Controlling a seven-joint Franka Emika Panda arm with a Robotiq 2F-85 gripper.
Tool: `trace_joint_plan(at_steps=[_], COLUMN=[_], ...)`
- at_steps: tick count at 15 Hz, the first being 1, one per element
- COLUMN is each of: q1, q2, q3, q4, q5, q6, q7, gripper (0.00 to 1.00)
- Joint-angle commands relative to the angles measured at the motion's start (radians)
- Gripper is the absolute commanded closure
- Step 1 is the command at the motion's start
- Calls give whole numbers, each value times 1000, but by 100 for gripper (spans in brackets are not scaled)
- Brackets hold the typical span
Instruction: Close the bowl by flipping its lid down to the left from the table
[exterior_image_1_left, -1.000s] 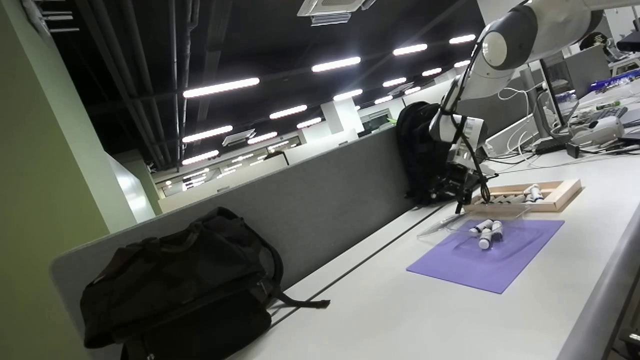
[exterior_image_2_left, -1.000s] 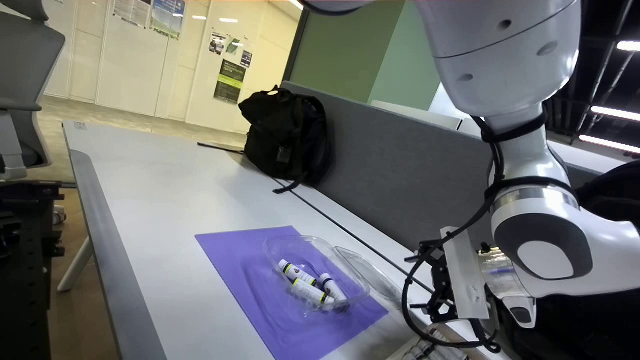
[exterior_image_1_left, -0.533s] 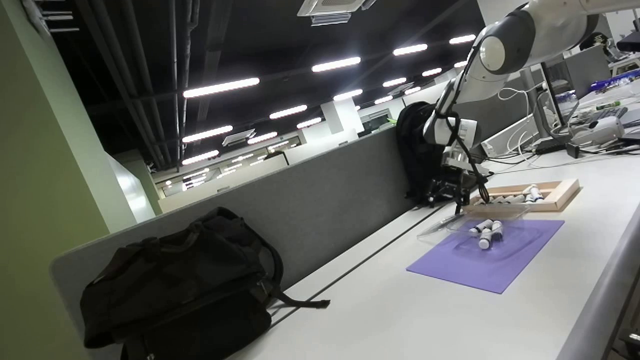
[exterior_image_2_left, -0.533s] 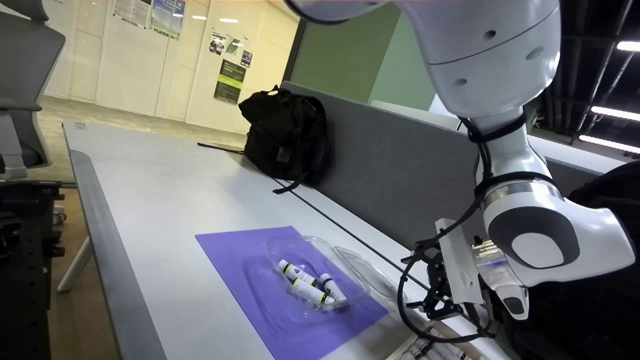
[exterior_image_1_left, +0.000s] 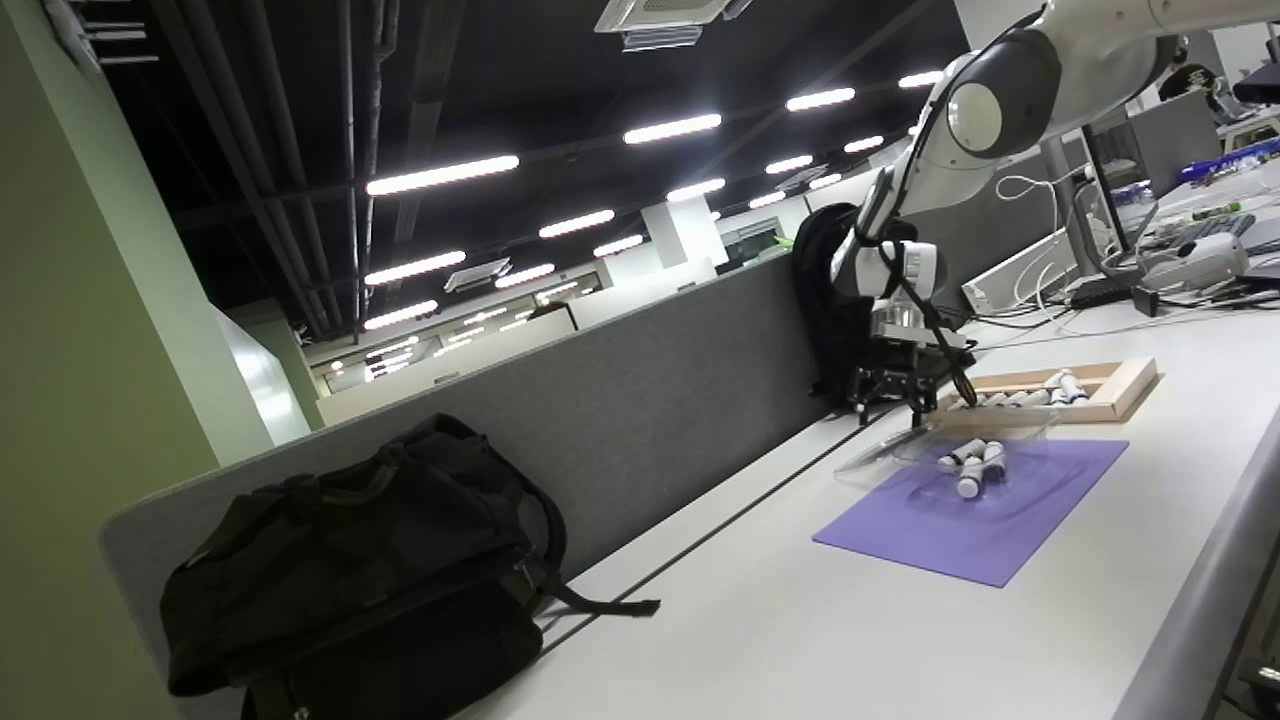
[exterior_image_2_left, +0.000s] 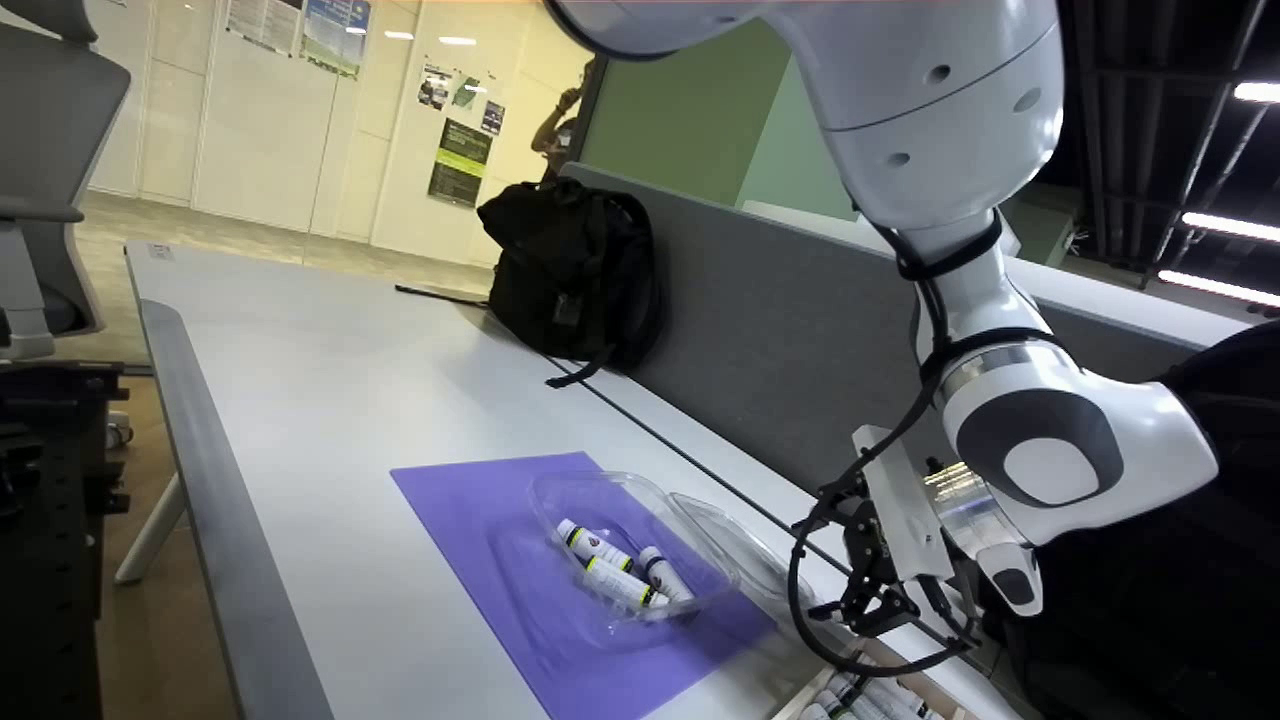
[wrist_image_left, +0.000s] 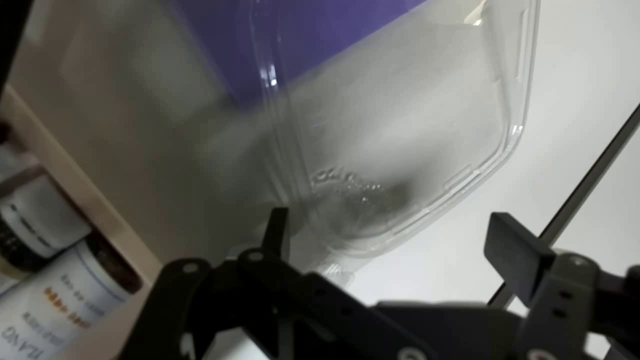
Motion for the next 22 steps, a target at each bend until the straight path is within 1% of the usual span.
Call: trace_joint_plan(at_steps=[1, 3, 7, 10, 11, 14, 17, 19, 22], q1=[41, 42, 12, -20, -40, -105, -168, -197, -217], q2=[11, 15, 7, -3, -3, 0, 24, 42, 62], q3=[-39, -38, -5, 23, 43, 99, 141, 151, 150], q4=[39, 45, 35, 26, 29, 44, 90, 123, 156], q5=[-39, -33, 14, 65, 92, 173, 210, 239, 275], q6=[-6, -20, -22, -24, -35, -126, -294, -408, -506], q7=[84, 84, 38, -7, -38, -110, -103, -77, -69], gripper=[0, 0, 0, 0, 0, 0, 0, 0, 0])
